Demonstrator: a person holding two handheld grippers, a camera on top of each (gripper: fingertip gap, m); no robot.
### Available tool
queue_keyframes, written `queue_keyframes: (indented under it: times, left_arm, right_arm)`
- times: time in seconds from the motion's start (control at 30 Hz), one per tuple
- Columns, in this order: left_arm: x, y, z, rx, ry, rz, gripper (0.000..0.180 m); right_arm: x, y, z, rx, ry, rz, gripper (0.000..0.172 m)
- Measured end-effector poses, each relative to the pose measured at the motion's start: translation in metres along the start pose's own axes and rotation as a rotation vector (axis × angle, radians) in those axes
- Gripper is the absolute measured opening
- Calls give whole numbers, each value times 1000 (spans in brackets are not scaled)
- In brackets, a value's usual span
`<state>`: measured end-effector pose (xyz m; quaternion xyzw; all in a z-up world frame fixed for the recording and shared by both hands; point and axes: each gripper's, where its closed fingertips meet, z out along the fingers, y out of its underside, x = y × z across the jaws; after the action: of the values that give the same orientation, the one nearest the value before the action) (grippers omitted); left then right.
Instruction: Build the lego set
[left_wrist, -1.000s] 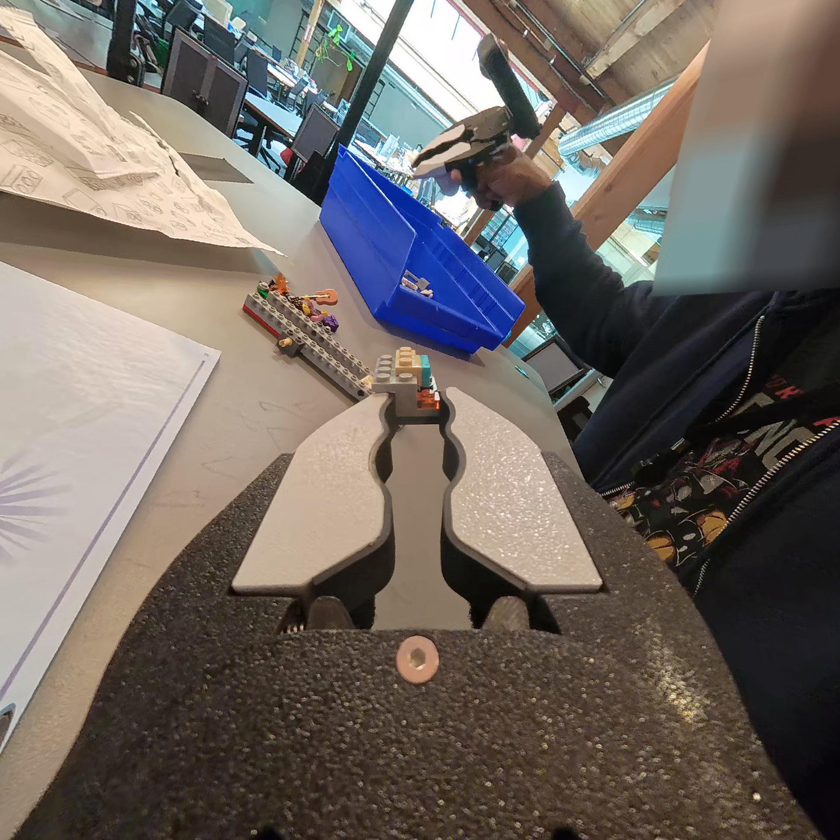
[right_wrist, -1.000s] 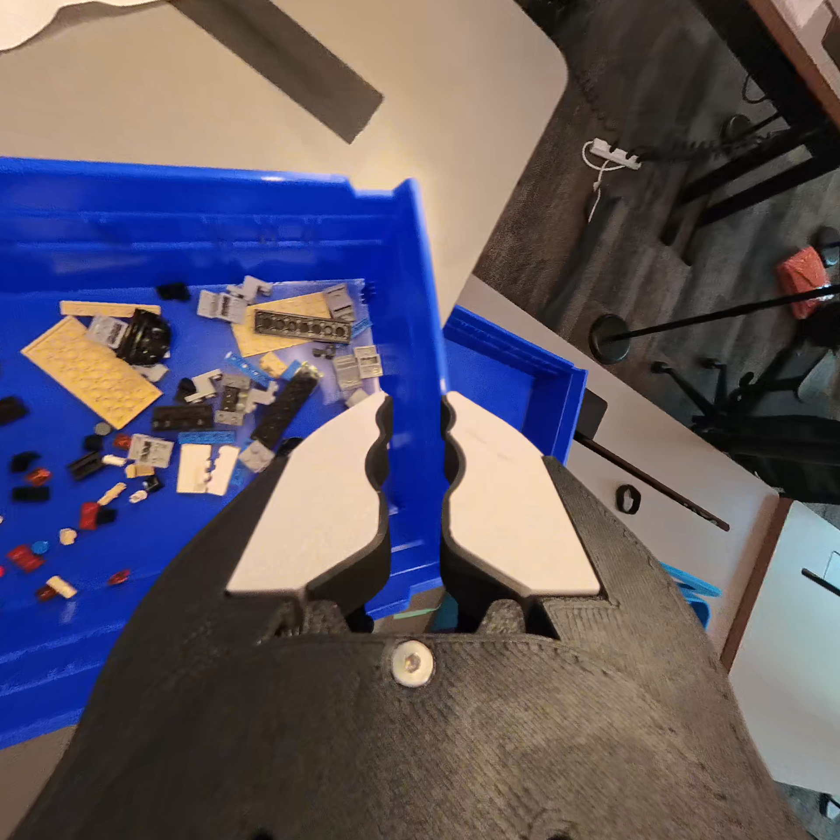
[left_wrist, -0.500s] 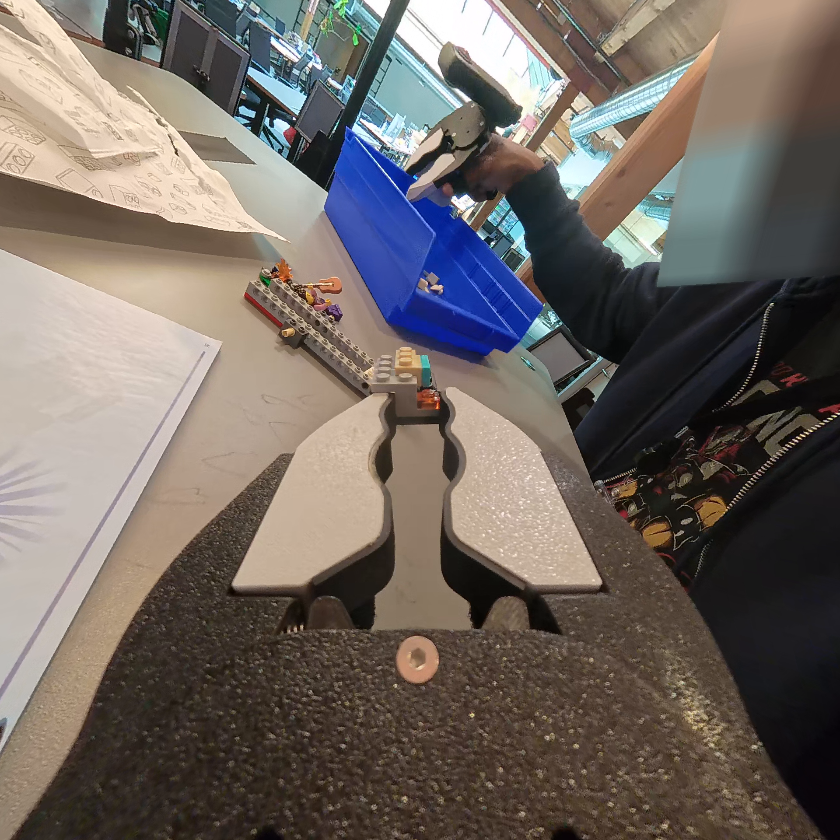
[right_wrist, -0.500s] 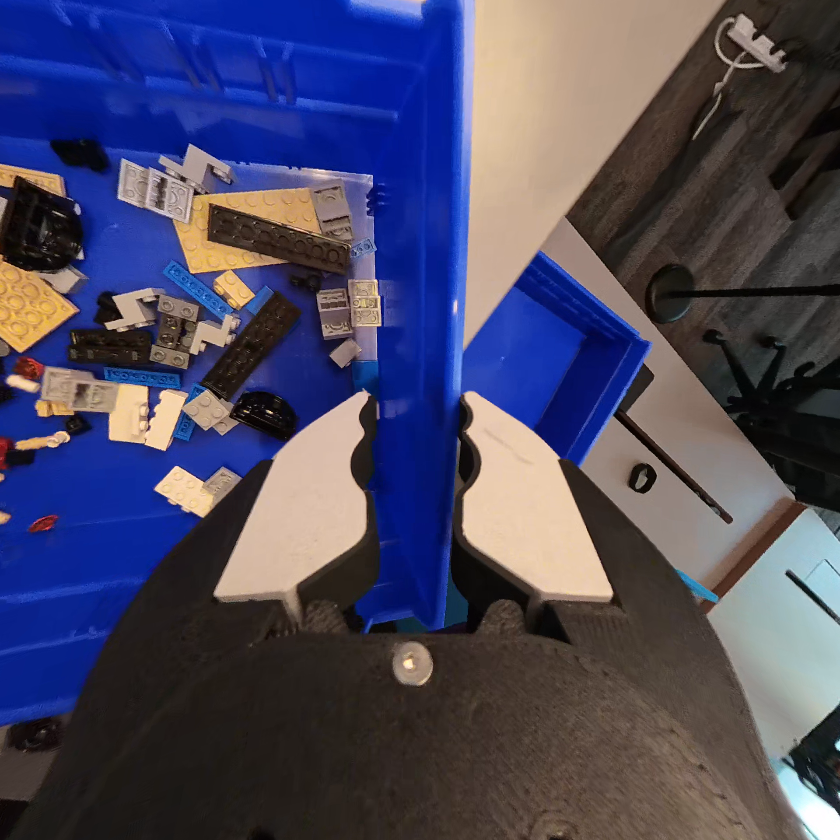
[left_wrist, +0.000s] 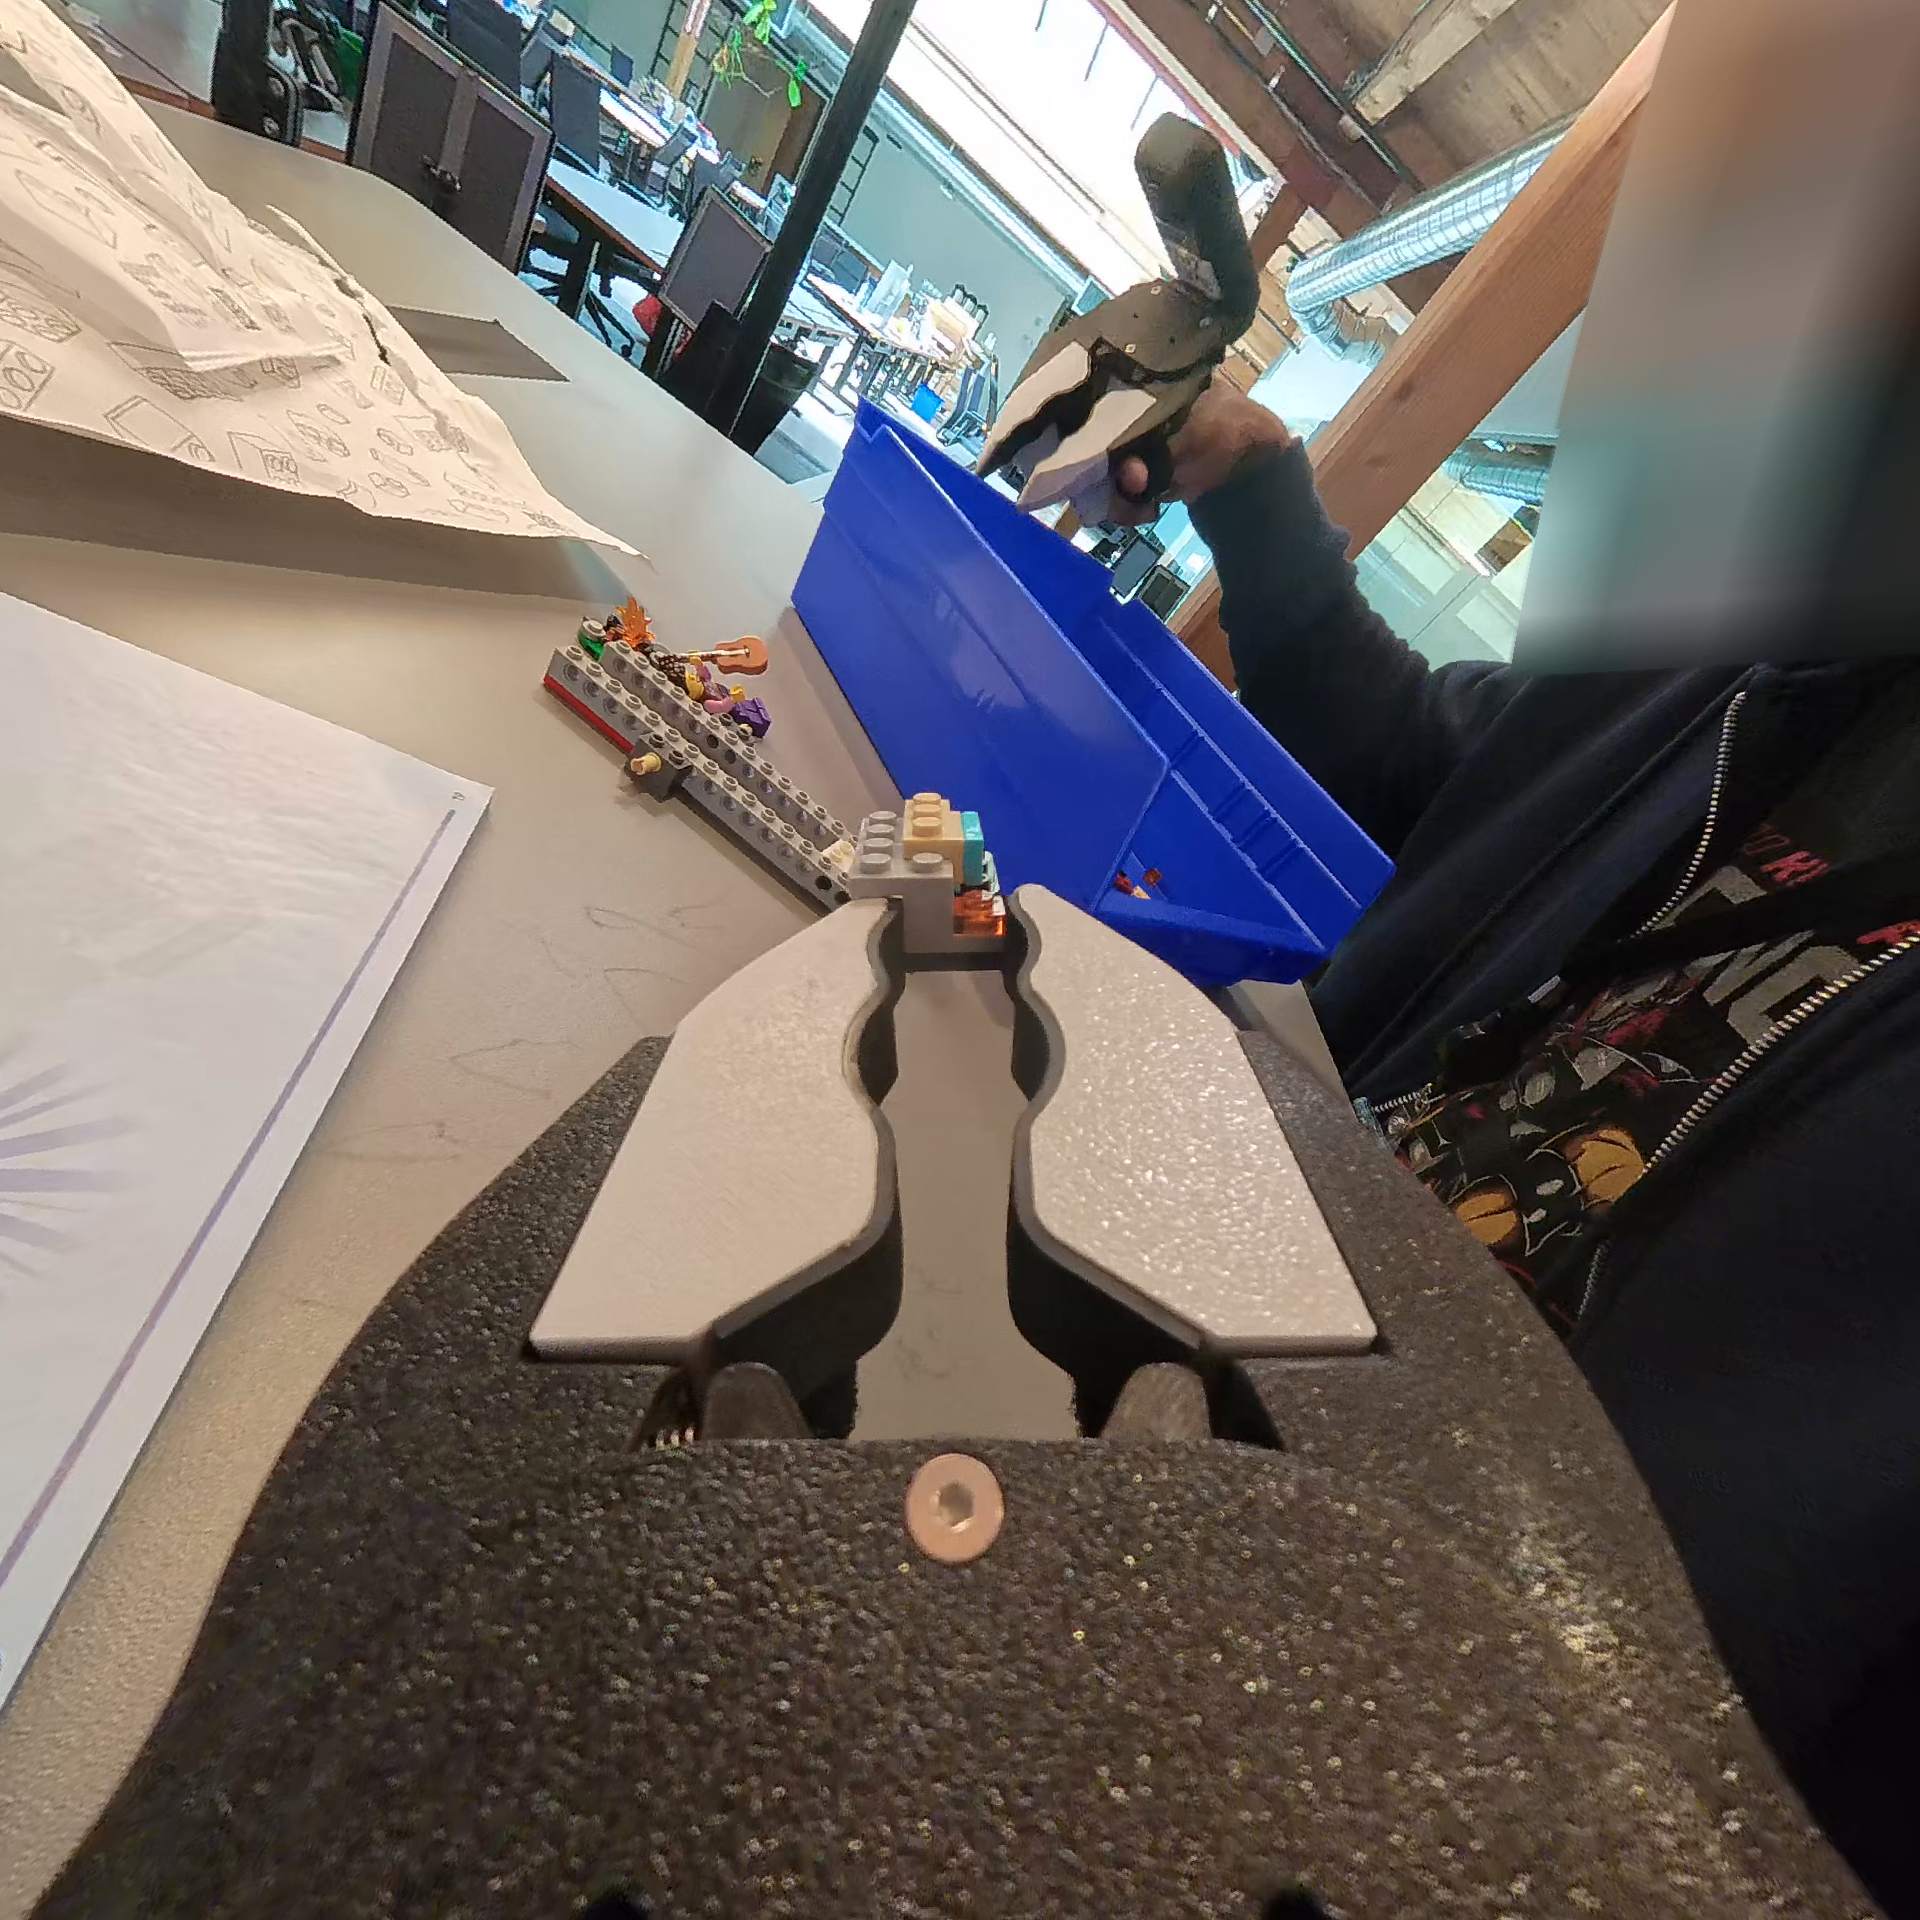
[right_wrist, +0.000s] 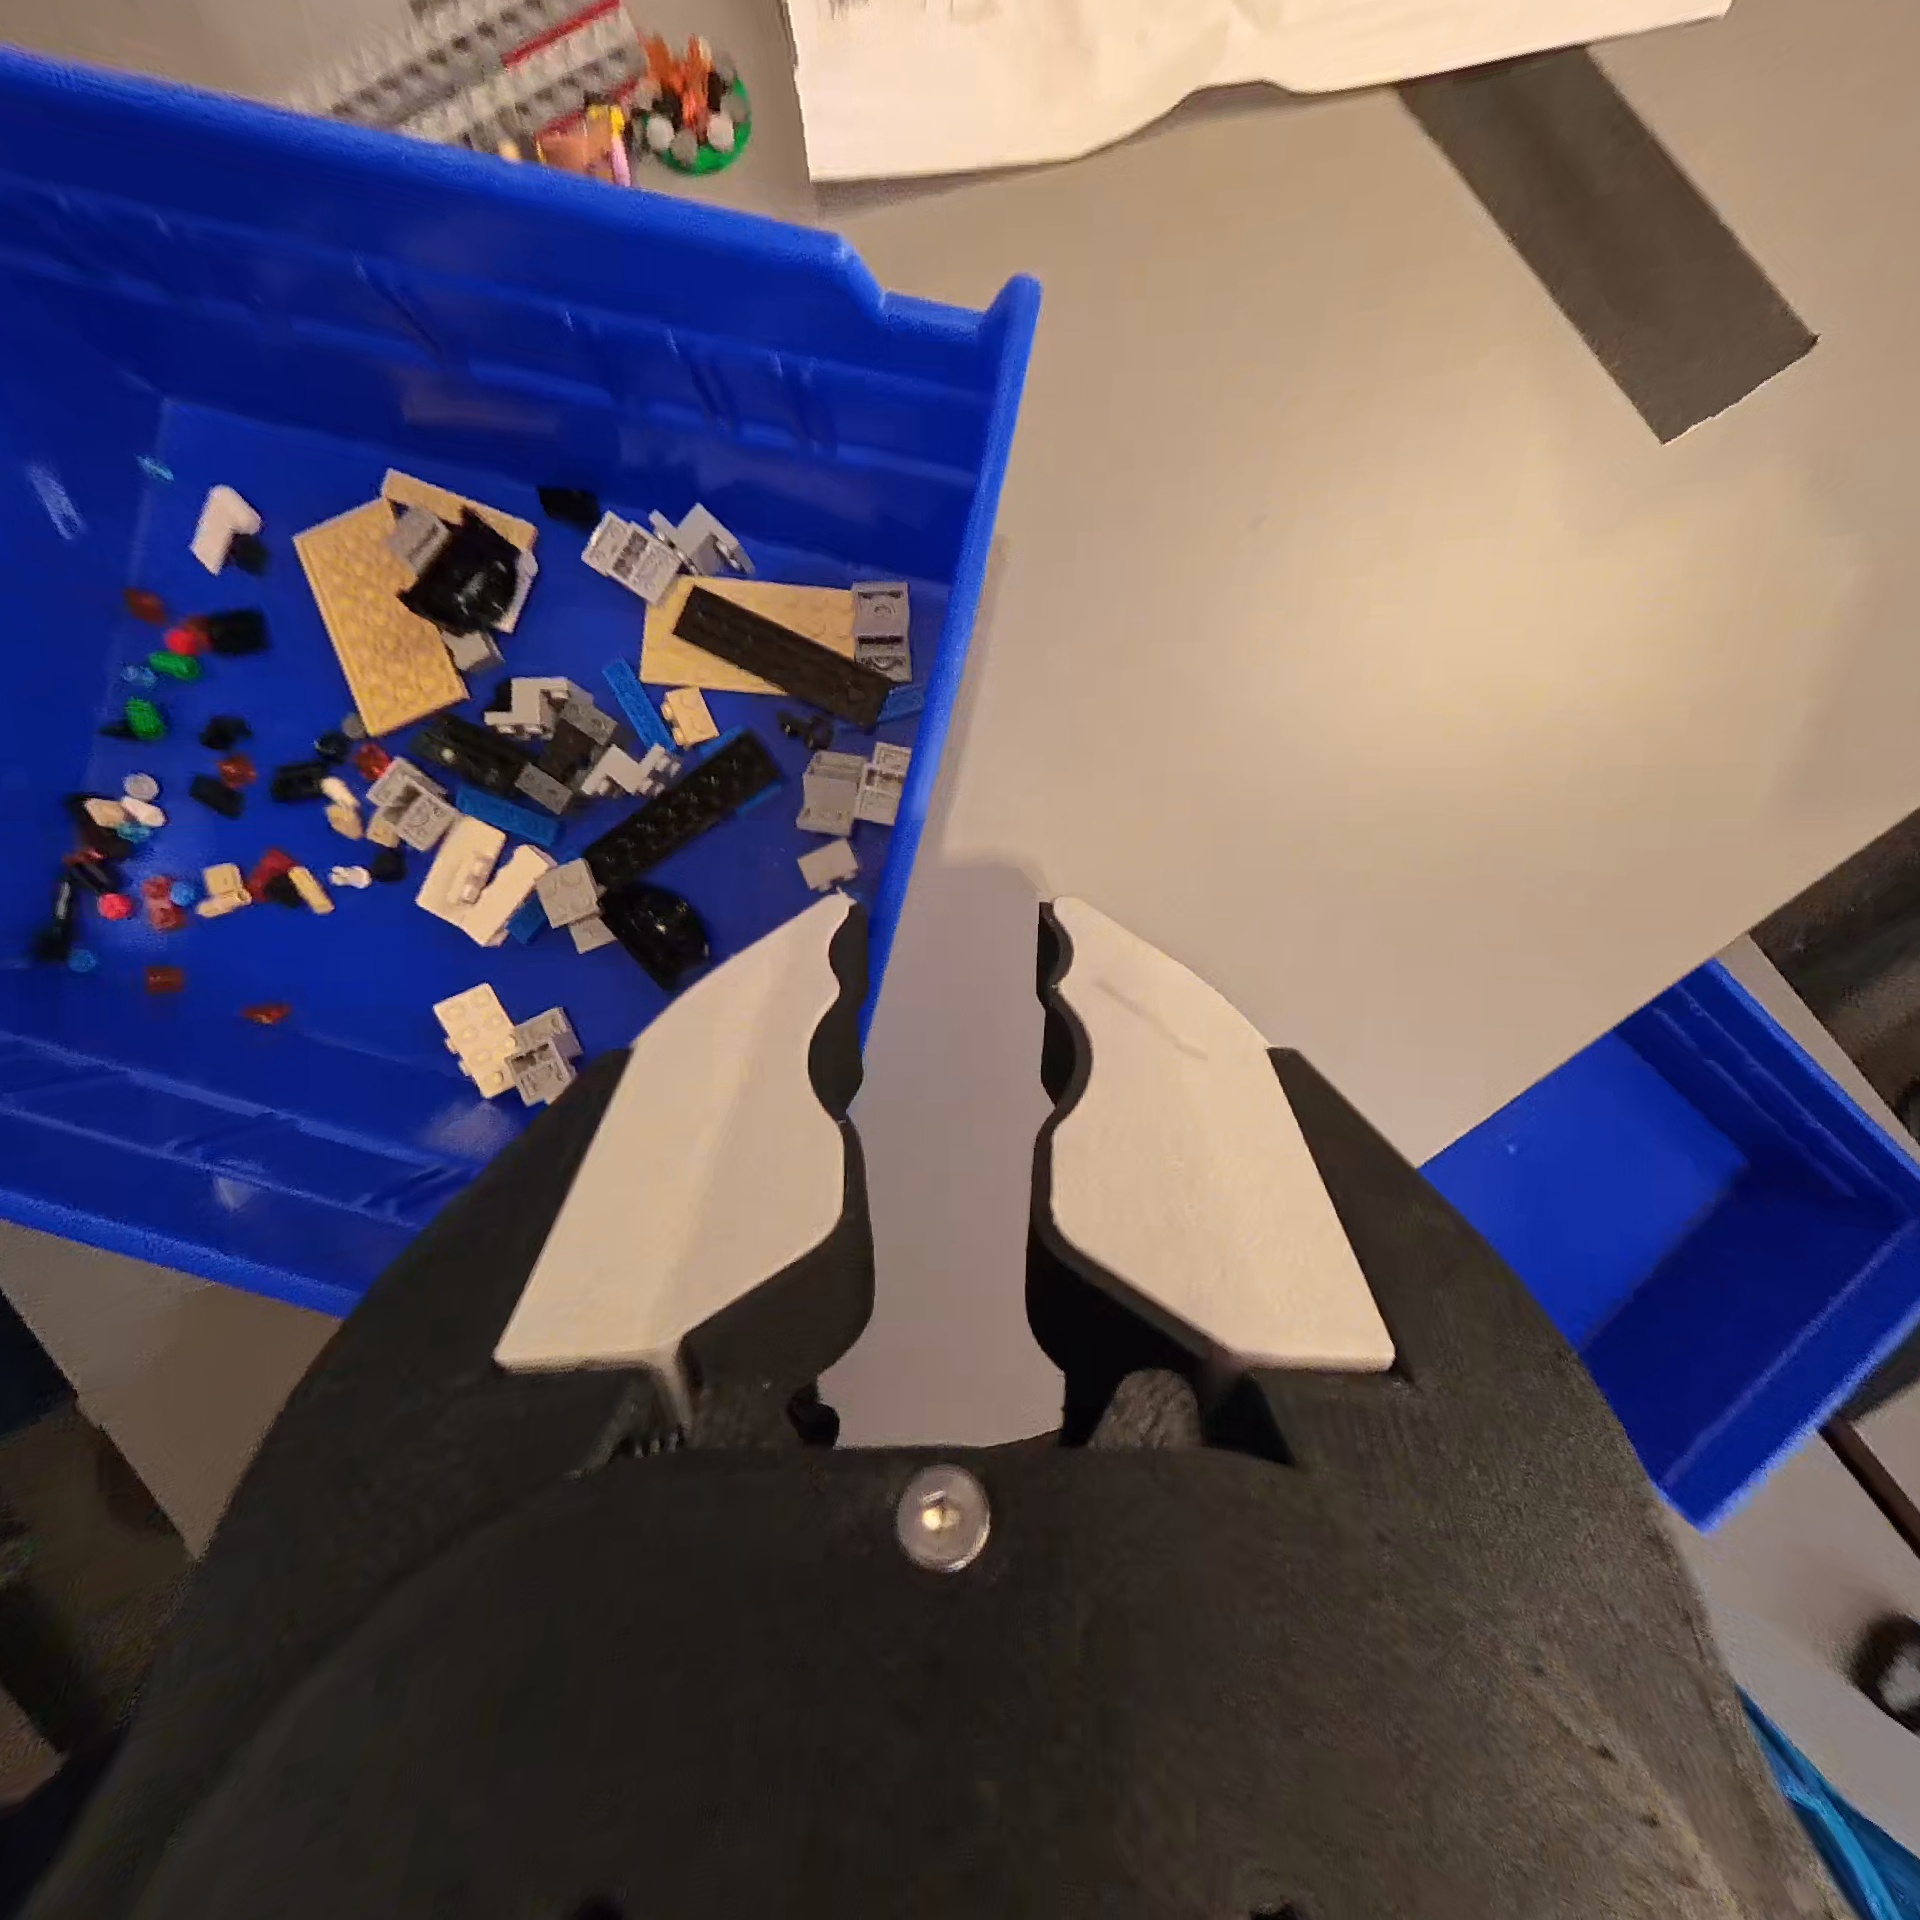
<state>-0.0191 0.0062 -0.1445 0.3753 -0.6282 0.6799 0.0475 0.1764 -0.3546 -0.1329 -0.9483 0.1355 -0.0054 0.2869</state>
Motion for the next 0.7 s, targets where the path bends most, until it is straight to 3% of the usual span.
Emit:
queue_keyframes:
  times: [0.17, 0.27, 0.47, 0.63, 0.7]
  left_arm:
    - [1, 0, 0, -1, 2, 5, 17]
    - [0, 0, 0, -2, -2, 4, 17]
    - [0, 2, 2, -16, -8, 6, 17]
    - [0, 2, 2, -17, -6, 4, 17]
    - [0, 2, 2, -18, -5, 2, 17]
  right_arm:
    - [-4, -32, -28, 426, -99, 89, 26]
    - [19, -43, -47, 600, 37, 248, 22]
    - [13, -31, -66, 730, 350, 350, 22]
    - [-32, -5, -78, 826, 545, 353, 23]
    - [-53, 15, -70, 785, 566, 368, 23]
